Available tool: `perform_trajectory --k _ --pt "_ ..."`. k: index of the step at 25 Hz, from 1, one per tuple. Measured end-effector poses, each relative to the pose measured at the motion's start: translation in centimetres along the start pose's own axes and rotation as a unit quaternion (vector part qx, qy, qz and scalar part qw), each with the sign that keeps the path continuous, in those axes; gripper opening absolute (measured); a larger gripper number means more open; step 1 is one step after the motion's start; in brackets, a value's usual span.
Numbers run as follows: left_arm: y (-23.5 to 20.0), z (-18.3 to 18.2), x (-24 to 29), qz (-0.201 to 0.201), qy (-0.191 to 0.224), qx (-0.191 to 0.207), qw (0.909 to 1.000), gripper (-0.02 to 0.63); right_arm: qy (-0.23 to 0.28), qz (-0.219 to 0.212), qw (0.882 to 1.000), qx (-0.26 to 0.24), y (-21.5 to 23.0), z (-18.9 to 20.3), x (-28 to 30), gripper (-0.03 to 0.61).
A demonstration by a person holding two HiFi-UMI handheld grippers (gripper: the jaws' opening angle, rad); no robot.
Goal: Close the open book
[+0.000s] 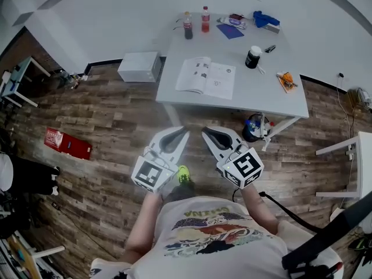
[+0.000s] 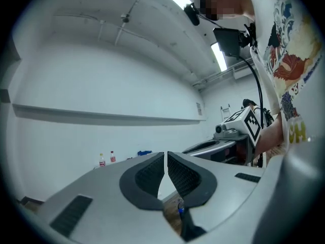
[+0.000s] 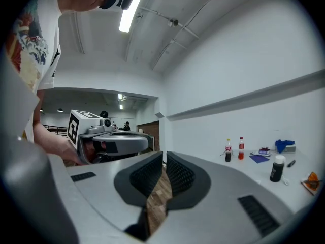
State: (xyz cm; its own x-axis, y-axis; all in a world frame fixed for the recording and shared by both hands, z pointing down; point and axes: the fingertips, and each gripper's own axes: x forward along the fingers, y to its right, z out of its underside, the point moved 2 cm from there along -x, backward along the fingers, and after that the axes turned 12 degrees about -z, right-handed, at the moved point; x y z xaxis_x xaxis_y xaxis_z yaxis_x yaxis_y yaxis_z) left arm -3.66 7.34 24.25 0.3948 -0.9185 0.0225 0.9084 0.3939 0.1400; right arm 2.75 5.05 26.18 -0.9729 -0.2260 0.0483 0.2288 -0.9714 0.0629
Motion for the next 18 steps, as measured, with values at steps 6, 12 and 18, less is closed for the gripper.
perform_trajectory --k 6,12,18 --pt "-5.3 0.3 3.5 0.034 0.002 0.007 0.9994 0.003 -0.005 0.032 0.999 0.007 3.9 -0.4 4.3 0.029" --pt "-9.2 1.5 6.4 0.071 0.018 0.003 0.9973 0.003 -0.012 0.066 0.998 0.012 7.6 -0.2 8.1 0.029" --pt "-12.8 3.1 8.0 0.096 0.016 0.008 0.9953 0.003 -0.009 0.085 0.996 0.016 9.5 0.0 11.8 0.029"
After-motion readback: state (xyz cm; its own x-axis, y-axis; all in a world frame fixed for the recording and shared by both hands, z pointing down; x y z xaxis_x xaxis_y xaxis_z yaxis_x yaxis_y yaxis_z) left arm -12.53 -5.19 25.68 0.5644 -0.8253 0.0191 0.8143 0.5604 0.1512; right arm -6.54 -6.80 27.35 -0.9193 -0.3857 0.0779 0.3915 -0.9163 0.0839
